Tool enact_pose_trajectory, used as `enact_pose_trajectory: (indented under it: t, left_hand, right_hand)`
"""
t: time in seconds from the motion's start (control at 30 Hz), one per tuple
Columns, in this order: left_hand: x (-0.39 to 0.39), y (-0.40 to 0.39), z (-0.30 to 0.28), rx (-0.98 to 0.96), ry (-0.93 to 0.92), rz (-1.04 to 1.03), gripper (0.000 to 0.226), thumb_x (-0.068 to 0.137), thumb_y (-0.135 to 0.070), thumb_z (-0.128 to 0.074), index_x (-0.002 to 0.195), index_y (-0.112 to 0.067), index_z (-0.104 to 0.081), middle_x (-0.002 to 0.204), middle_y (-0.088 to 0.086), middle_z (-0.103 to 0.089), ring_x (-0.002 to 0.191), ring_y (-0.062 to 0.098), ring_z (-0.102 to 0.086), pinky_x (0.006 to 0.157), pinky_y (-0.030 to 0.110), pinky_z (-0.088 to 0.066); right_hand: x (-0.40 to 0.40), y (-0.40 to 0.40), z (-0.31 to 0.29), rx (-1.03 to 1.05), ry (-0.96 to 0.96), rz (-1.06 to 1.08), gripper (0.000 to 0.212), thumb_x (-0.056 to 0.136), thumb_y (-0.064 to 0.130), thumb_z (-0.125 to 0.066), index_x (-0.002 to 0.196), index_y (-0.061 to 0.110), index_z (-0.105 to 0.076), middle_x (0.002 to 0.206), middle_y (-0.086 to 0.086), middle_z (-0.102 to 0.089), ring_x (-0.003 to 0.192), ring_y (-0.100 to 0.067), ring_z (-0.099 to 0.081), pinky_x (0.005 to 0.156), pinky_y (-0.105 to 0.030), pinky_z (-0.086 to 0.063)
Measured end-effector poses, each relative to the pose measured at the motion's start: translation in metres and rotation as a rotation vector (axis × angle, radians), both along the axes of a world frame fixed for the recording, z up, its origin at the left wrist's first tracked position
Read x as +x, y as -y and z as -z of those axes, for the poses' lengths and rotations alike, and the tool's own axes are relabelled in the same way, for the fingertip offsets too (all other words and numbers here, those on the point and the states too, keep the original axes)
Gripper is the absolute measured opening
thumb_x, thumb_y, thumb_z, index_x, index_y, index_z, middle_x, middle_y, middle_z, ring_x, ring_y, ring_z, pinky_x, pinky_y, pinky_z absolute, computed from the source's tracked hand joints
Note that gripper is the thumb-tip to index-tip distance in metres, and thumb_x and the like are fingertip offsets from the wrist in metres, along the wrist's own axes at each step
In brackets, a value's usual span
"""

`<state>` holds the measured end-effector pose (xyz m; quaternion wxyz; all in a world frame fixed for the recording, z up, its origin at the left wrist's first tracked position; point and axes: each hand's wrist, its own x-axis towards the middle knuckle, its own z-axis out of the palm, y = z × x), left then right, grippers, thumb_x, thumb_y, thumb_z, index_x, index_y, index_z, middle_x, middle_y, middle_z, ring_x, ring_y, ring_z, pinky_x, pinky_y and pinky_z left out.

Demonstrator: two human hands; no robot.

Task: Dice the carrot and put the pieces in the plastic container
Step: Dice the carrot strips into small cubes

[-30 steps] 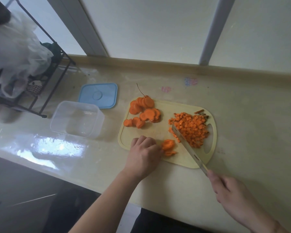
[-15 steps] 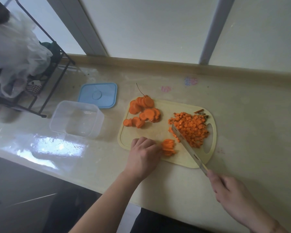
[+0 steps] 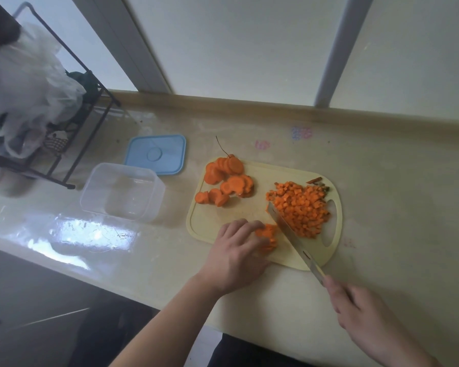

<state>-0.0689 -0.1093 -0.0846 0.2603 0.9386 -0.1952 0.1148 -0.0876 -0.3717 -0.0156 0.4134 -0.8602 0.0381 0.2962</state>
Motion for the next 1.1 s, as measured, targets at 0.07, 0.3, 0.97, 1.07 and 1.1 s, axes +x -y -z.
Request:
enact_pose_trajectory:
  t: [0.07,0.3,0.97,1.07,1.1]
  left_hand:
    - [0.003,0.004,0.004,0.019,-0.011,0.016,0.032,0.085,-0.042,-0.072,0.108,-0.02,-0.073,0.131,0.003,-0.063,0.115,0.029,-0.056,0.095,0.038,-0.043]
    - [0.012,0.007,0.013,-0.083,-0.025,0.032,0.015,0.092,-0.027,-0.07,0.099,-0.015,-0.074,0.125,0.007,-0.066,0.109,0.029,-0.058,0.094,0.038,-0.047]
    - [0.0,0.016,0.031,-0.155,0.082,-0.087,0.023,0.096,-0.027,-0.07,0.1,-0.006,-0.078,0.124,0.009,-0.069,0.099,0.032,-0.063,0.086,0.038,-0.054]
    - [0.001,0.016,0.029,-0.151,0.093,-0.081,0.023,0.096,-0.028,-0.069,0.097,-0.007,-0.078,0.125,0.007,-0.068,0.09,0.028,-0.06,0.08,0.034,-0.053]
    - [0.001,0.017,0.028,-0.152,0.095,-0.085,0.023,0.096,-0.028,-0.069,0.096,-0.007,-0.078,0.124,0.007,-0.068,0.088,0.027,-0.059,0.079,0.032,-0.052]
  right_hand:
    - [0.0,-0.002,0.0,0.013,-0.005,0.005,0.052,0.077,0.07,-0.032,0.057,0.024,-0.045,0.045,0.001,-0.04,0.043,-0.006,-0.036,0.052,-0.03,-0.034]
    - [0.002,-0.01,0.002,0.001,-0.006,0.004,0.059,0.078,0.068,-0.031,0.056,0.015,-0.042,0.047,-0.002,-0.048,0.043,-0.006,-0.042,0.052,-0.03,-0.037]
    - [-0.006,-0.041,0.005,-0.051,0.046,-0.059,0.067,0.084,0.065,-0.023,0.07,0.009,-0.058,0.064,-0.008,-0.062,0.067,-0.01,-0.061,0.071,-0.032,-0.044]
    - [-0.002,-0.042,-0.001,-0.027,0.001,-0.034,0.062,0.088,0.061,-0.028,0.066,0.009,-0.053,0.057,-0.007,-0.058,0.06,-0.01,-0.057,0.071,-0.033,-0.044]
    - [-0.001,-0.044,-0.004,-0.013,-0.014,-0.013,0.057,0.092,0.056,-0.032,0.065,0.009,-0.051,0.053,-0.004,-0.055,0.056,-0.009,-0.054,0.071,-0.032,-0.043]
